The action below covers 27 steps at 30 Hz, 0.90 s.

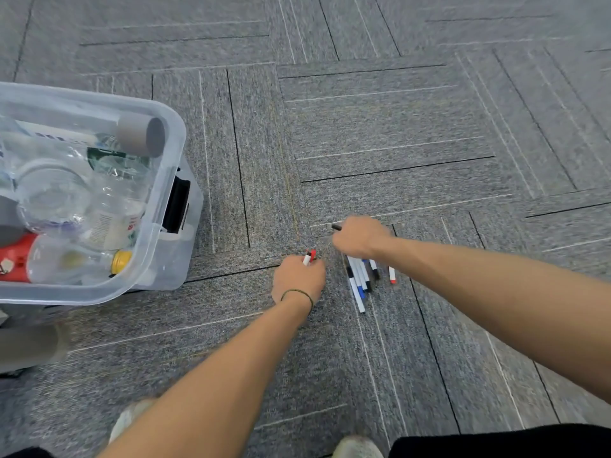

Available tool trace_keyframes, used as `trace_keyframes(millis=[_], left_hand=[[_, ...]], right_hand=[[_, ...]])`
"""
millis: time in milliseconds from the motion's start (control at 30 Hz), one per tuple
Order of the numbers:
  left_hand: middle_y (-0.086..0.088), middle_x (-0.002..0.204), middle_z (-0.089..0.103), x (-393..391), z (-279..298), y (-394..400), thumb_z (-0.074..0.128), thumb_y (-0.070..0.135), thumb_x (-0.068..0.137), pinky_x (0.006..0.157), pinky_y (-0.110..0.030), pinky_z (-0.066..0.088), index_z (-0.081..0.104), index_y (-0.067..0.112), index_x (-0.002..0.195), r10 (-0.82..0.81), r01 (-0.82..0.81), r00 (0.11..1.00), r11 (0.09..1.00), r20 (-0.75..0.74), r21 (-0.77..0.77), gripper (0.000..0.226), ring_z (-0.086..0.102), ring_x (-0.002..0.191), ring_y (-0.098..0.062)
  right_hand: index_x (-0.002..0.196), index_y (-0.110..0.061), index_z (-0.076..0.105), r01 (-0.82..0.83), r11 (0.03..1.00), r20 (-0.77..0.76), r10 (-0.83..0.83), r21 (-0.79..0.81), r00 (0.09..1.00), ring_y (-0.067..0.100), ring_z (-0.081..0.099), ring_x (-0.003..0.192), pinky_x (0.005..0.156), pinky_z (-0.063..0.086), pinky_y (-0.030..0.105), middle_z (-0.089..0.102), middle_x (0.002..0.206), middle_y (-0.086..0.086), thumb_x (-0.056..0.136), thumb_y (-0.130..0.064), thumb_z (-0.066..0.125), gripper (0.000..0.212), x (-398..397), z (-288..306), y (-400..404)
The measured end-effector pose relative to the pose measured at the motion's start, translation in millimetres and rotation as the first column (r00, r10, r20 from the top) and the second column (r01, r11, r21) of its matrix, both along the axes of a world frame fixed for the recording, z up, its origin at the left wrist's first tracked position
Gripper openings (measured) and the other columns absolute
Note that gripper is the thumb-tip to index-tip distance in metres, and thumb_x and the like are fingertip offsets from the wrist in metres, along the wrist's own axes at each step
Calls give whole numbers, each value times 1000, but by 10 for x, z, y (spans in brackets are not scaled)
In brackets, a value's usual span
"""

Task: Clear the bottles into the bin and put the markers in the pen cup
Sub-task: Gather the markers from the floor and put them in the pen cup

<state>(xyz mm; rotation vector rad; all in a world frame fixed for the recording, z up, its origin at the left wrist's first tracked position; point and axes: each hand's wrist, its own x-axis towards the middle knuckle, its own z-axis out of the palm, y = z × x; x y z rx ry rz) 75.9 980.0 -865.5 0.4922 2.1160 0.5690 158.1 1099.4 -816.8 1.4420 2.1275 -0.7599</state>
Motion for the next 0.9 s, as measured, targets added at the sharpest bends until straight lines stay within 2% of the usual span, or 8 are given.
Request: trace_keyframes(millis=[100, 233, 333, 433, 633, 700, 767, 900], left_hand=[[4, 55, 52, 158, 25, 47, 63, 41, 88, 52, -23, 37, 54, 21, 62, -154, 152, 988, 987, -29, -50, 34, 42, 48, -18], [4, 59, 56, 310, 52, 133, 64, 48, 83, 55, -25, 45, 62, 19, 71, -323, 312, 938, 945, -123, -100, 32, 48, 51, -19], [2, 67, 64, 401, 87, 165, 66, 46, 79, 59, -27, 52, 66, 17, 77, -417, 400, 898, 906, -142, -135, 30, 58, 57, -21], [0, 76, 71, 490, 77, 156, 71, 40, 78, 70, -33, 61, 66, 16, 82, -476, 448, 868, 874, -144, -187, 25, 69, 69, -21], [2, 70, 66, 569, 68, 158, 71, 37, 81, 69, -29, 58, 54, 20, 67, -517, 469, 831, 850, -207, -240, 28, 67, 67, -21], [3, 67, 62, 581, 69, 142, 67, 38, 82, 68, -28, 56, 55, 20, 69, -518, 475, 829, 851, -210, -223, 25, 60, 63, -21], [3, 69, 63, 558, 60, 130, 62, 42, 85, 65, -27, 54, 56, 20, 73, -489, 456, 850, 869, -197, -190, 25, 59, 62, -20], [5, 60, 55, 442, 26, 137, 52, 42, 92, 52, -22, 38, 52, 21, 67, -316, 305, 942, 947, -116, -99, 33, 47, 51, -17]], right_hand=[[77, -16, 46, 88, 996, -6, -88, 8, 996, 16, 50, 58, 56, 42, 26, 57, 70, 3, 95, -22, 46, 19, 190, 124, 181], [70, -5, 47, 186, 982, 17, -185, -29, 983, 18, 56, 45, 47, 43, 23, 58, 61, 10, 99, -9, 42, 29, 408, 175, 279], [81, -6, 53, 143, 989, 69, -145, 26, 987, 19, 54, 60, 52, 37, 24, 58, 75, 9, 99, -17, 46, 23, 489, 210, 320], [77, -8, 54, 106, 994, 129, -107, 21, 986, 14, 49, 59, 50, 35, 24, 55, 72, 3, 98, -21, 50, 25, 550, 205, 326], [83, -7, 59, 66, 997, 178, -59, -33, 982, 16, 55, 68, 59, 46, 25, 60, 80, 4, 90, -12, 55, 10, 492, 139, 308], [79, -8, 56, 33, 999, 198, -26, -32, 980, 16, 52, 63, 57, 45, 26, 57, 74, 2, 87, -11, 56, 9, 458, 118, 294], [78, -8, 55, 13, 1000, 217, -7, -27, 976, 17, 49, 59, 51, 38, 24, 52, 71, 2, 85, -10, 56, 8, 432, 88, 274], [90, -8, 60, -33, 999, 249, 32, 0, 968, 17, 56, 64, 54, 48, 25, 59, 78, 1, 89, -14, 57, 8, 404, 2, 212]])
